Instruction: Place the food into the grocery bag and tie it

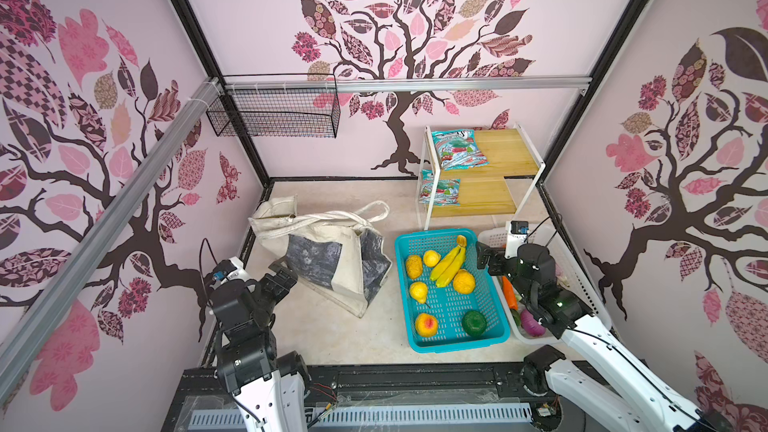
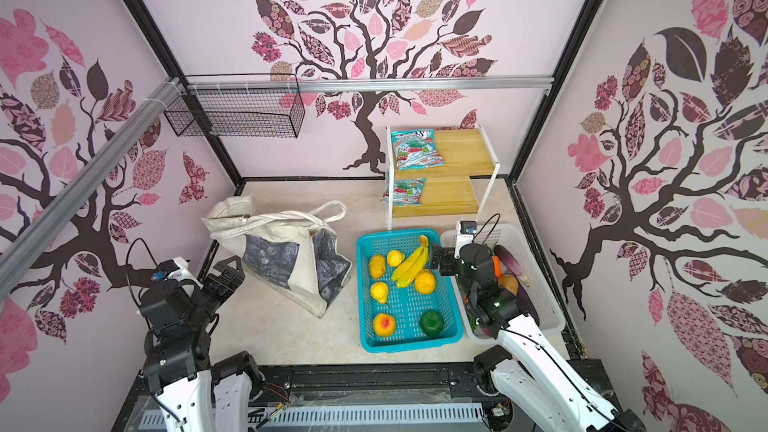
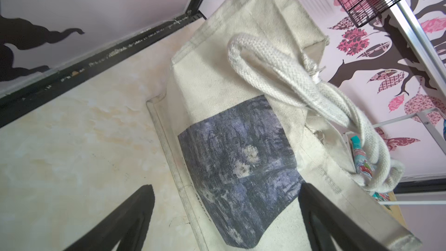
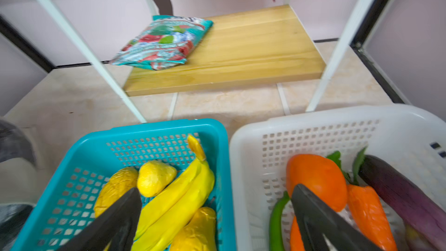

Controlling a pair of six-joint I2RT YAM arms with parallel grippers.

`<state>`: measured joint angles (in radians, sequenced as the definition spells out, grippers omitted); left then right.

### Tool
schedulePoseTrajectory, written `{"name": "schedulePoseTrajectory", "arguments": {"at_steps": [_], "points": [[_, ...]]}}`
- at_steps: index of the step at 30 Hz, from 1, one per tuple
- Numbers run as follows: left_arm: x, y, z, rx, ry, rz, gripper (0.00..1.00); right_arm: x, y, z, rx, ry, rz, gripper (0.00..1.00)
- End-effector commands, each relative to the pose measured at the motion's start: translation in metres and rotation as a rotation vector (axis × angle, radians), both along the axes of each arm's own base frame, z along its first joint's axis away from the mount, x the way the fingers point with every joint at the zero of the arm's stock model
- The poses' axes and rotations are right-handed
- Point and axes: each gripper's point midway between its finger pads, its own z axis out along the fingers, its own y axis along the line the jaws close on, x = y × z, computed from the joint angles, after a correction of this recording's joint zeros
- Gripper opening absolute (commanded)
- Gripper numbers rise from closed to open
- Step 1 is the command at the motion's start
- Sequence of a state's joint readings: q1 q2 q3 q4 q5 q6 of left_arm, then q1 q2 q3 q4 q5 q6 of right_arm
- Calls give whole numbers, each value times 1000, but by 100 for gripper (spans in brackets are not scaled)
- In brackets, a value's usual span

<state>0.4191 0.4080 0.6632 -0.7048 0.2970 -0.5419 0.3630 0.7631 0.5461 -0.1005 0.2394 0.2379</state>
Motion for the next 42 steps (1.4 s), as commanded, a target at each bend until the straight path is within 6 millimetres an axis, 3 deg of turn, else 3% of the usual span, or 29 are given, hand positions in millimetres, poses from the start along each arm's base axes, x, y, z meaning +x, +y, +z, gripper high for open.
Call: {"name": "schedulePoseTrajectory", "arguments": {"at_steps": [1, 5, 8, 12, 19, 22, 30, 34, 42], "points": [[13, -8, 0, 4, -61, -71, 95, 8, -22, -1, 62, -23, -73, 100], [22, 0, -11, 21, -76, -33, 98, 15, -56, -14, 58, -21, -185, 100], [33, -2, -25, 77, -15, -31, 98, 16, -69, -21, 12, -59, -243, 100], [53, -26, -40, 248, 54, -90, 98, 18, -80, -19, -22, -167, -292, 100], [77, -35, -53, 455, 97, -122, 97, 41, -82, -37, -88, -176, -303, 100], [82, -23, -62, 539, 125, -76, 98, 48, -84, -50, -116, -165, -316, 100], [117, -23, -70, 679, 13, -84, 95, 52, -92, -64, -161, -211, -351, 99], [130, 3, -91, 564, 14, -48, 92, 53, -91, -67, -157, -243, -343, 100], [148, 0, -109, 616, 18, -111, 92, 66, -91, -68, -151, -238, -317, 99]]}}
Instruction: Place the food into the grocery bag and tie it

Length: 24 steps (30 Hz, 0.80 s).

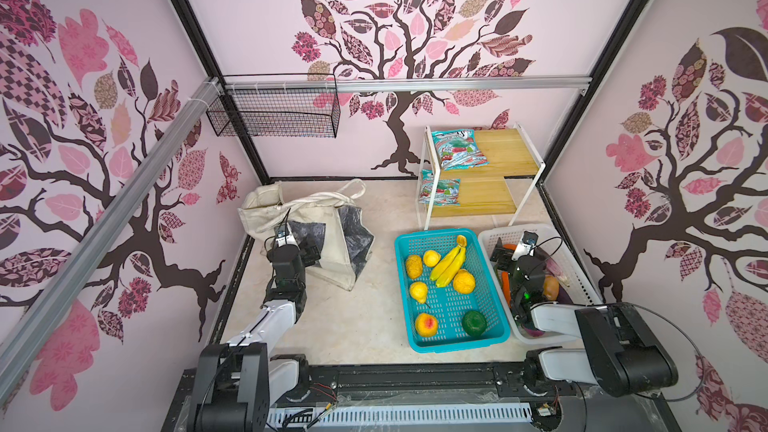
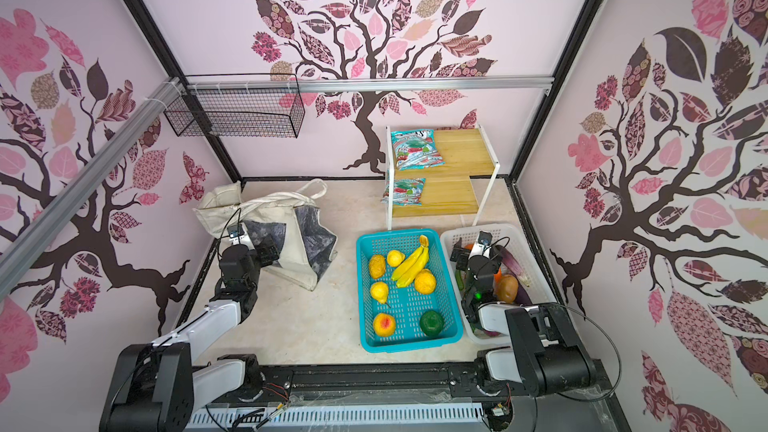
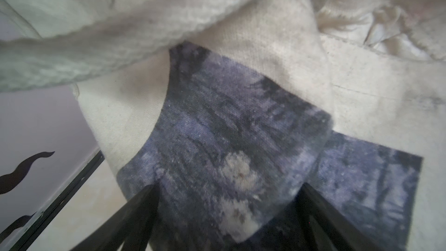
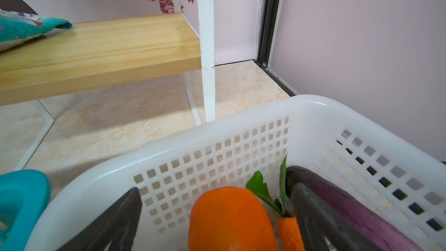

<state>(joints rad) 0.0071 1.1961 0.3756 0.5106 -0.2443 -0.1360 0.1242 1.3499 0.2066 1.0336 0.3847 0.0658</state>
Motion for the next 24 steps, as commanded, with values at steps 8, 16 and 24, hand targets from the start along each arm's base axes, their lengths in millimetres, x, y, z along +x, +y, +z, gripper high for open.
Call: {"name": "schedulePoseTrajectory", "arguments": {"at_steps": [8, 16, 24], "points": [[25, -13, -21, 9, 9, -139, 93, 18, 4, -3, 3, -46, 43, 100], [44, -13, -42, 14, 64, -160, 95, 30, 9, -14, 1, 4, 84, 99], [39, -29, -47, 25, 10, -263, 95, 29, 9, -14, -2, 0, 81, 100]]}}
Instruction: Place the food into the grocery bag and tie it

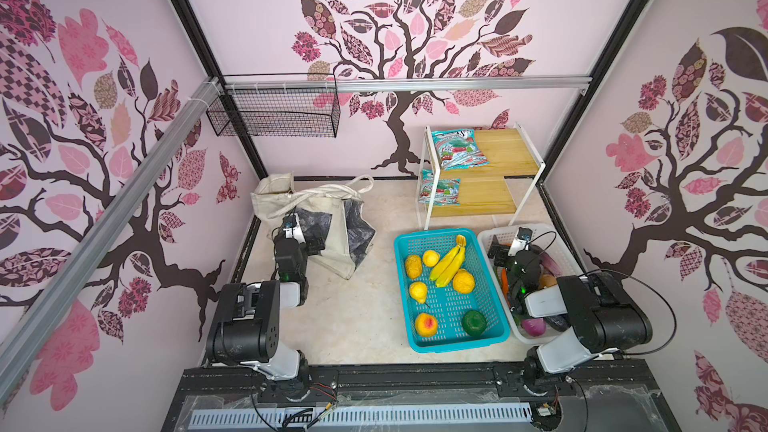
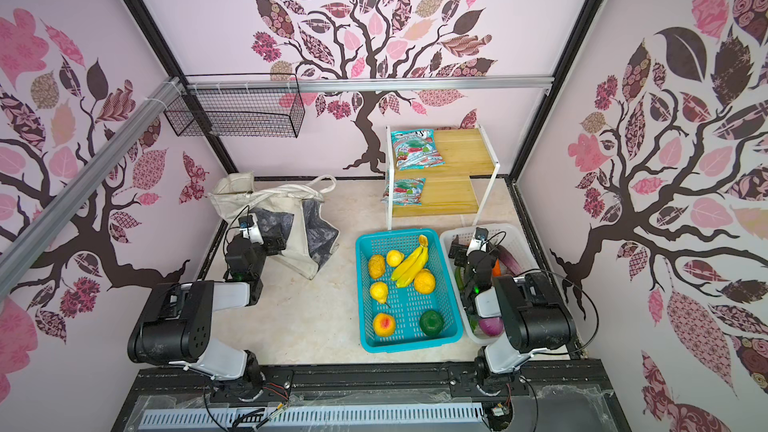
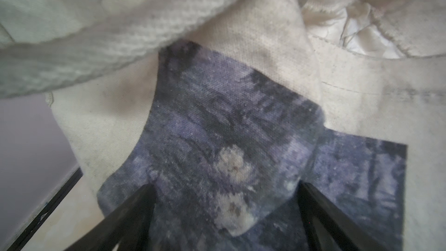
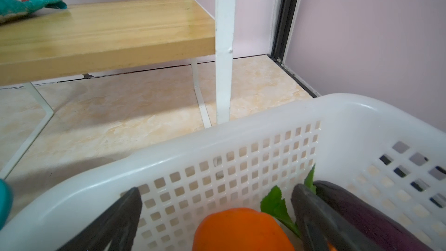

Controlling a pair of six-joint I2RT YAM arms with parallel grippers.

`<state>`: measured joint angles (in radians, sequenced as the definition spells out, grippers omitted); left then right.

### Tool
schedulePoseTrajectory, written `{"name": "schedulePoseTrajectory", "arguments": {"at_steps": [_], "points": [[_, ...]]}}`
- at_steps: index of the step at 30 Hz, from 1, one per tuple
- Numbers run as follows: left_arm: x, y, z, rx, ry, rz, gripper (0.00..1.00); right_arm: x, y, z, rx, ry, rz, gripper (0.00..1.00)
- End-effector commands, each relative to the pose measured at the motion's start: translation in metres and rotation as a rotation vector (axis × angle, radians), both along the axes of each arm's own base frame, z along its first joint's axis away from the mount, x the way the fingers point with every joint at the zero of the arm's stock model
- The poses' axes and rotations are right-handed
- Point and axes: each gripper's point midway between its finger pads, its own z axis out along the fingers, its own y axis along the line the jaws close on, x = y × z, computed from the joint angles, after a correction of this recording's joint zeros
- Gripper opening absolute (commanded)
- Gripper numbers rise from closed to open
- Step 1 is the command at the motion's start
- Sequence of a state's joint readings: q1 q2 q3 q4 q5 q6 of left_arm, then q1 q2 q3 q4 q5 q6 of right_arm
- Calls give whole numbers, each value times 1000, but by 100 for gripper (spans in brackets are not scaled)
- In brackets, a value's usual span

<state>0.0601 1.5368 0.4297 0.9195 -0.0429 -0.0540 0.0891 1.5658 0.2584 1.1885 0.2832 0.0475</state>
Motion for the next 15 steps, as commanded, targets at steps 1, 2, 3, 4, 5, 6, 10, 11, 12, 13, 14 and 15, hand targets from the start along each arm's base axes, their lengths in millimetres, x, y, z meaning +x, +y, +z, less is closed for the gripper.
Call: {"name": "schedulePoseTrajectory", "arguments": {"at_steps": [1, 2, 3, 4, 5, 6, 10, 11, 12, 13, 14, 15], "points": [[-12, -18, -39, 5, 110, -98, 96, 4, 2, 6, -3, -16, 12, 100], [-12, -18, -38, 3, 111, -99, 97, 4, 2, 6, -3, -18, 12, 100], [-13, -18, -40, 2, 128, -100, 98, 5, 2, 6, -2, -15, 11, 100], [-12, -18, -39, 3, 130, -100, 98, 5, 2, 6, -2, -15, 12, 99], [-12, -18, -39, 2, 120, -100, 98, 5, 2, 6, -1, -16, 13, 100], [-12, -18, -39, 2, 121, -99, 98, 5, 2, 6, 0, -16, 12, 100], [-13, -18, -40, 1, 127, -100, 98, 6, 2, 4, 5, -8, 10, 100], [-13, -18, -40, 2, 129, -101, 98, 10, 1, 2, 16, 4, 14, 99], [-13, -18, -39, 2, 124, -100, 98, 9, 0, 2, 16, 3, 15, 100], [-13, -18, -39, 2, 126, -100, 98, 8, 0, 3, 15, 0, 15, 99], [-12, -18, -39, 3, 125, -101, 98, 6, 0, 5, 12, -10, 14, 100], [-13, -18, -39, 3, 125, -100, 98, 6, -1, 5, 11, -10, 11, 100]]}}
